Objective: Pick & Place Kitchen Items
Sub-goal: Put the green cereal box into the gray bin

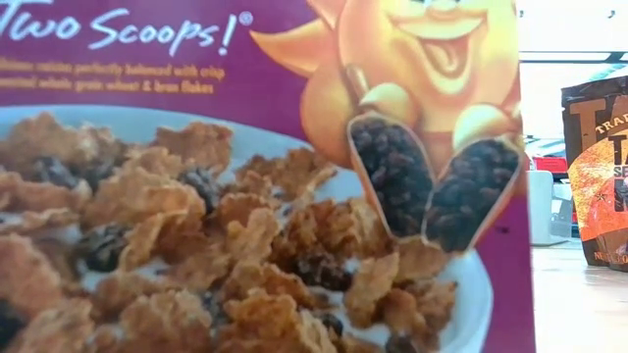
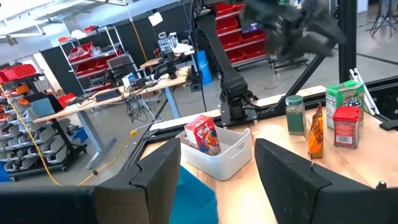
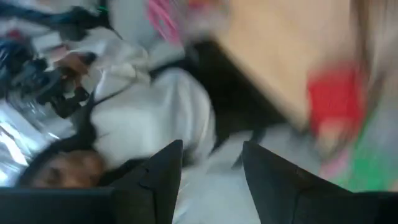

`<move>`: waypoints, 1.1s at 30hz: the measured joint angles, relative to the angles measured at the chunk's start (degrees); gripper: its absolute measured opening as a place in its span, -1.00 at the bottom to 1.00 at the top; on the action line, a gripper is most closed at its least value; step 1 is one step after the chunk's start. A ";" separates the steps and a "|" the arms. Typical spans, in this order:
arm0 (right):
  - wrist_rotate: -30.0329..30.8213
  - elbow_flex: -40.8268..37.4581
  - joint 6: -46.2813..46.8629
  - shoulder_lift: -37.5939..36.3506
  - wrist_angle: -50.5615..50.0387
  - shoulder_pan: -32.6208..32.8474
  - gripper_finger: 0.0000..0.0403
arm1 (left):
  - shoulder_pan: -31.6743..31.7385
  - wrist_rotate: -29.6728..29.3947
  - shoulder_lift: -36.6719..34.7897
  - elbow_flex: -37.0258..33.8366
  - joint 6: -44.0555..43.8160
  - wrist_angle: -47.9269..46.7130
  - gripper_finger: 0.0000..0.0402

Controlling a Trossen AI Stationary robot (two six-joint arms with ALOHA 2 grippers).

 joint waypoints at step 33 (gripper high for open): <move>-6.35 0.02 19.88 18.23 -14.38 16.83 -0.13 | 0.00 0.48 0.00 0.00 2.36 -2.45 0.07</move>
